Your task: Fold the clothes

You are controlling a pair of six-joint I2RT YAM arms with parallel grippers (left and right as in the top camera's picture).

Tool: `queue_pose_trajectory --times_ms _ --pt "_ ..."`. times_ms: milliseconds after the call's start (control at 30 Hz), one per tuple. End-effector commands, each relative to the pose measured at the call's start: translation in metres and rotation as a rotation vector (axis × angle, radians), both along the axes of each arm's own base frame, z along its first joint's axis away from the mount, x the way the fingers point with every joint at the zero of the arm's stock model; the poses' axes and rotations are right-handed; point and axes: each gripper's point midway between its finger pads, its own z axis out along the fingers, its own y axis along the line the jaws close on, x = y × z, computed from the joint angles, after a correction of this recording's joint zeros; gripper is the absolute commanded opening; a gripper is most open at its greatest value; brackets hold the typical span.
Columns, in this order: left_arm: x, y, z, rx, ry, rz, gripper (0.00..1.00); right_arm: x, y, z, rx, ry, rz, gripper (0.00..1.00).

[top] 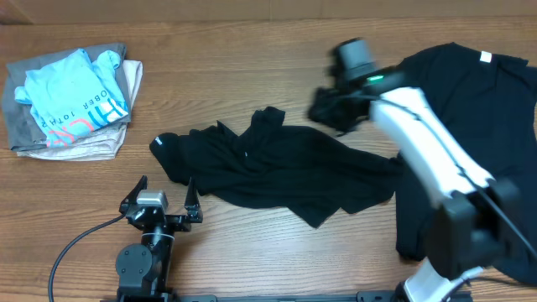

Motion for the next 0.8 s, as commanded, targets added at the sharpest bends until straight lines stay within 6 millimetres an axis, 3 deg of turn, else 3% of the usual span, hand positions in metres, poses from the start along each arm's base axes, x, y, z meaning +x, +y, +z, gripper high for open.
queue_pose_trajectory --times_ms 0,100,200,233,267,500,767 --pt "0.0 -0.002 0.0 0.022 -0.008 -0.01 1.0 -0.003 -0.071 0.009 -0.115 0.031 -0.14 0.45" --pt "0.0 -0.002 0.0 0.022 -0.008 -0.01 1.0 -0.02 -0.127 -0.005 -0.196 0.135 -0.262 0.39" --pt "0.0 -0.002 0.0 0.022 -0.008 -0.01 1.0 -0.032 -0.163 -0.017 -0.2 0.2 -0.355 0.18" --pt "0.0 -0.002 0.0 0.022 -0.008 -0.01 1.0 -0.035 -0.174 -0.022 -0.197 0.214 -0.387 0.04" --pt "0.0 -0.002 0.0 0.022 -0.008 -0.01 1.0 -0.039 -0.186 -0.028 -0.196 0.23 -0.418 0.04" --pt "0.0 -0.002 0.0 0.022 -0.008 -0.01 1.0 -0.078 -0.219 -0.091 -0.156 0.341 -0.546 0.04" --pt "0.0 -0.002 0.0 0.022 -0.008 -0.01 1.0 -0.108 -0.23 -0.137 -0.132 0.386 -0.651 0.04"
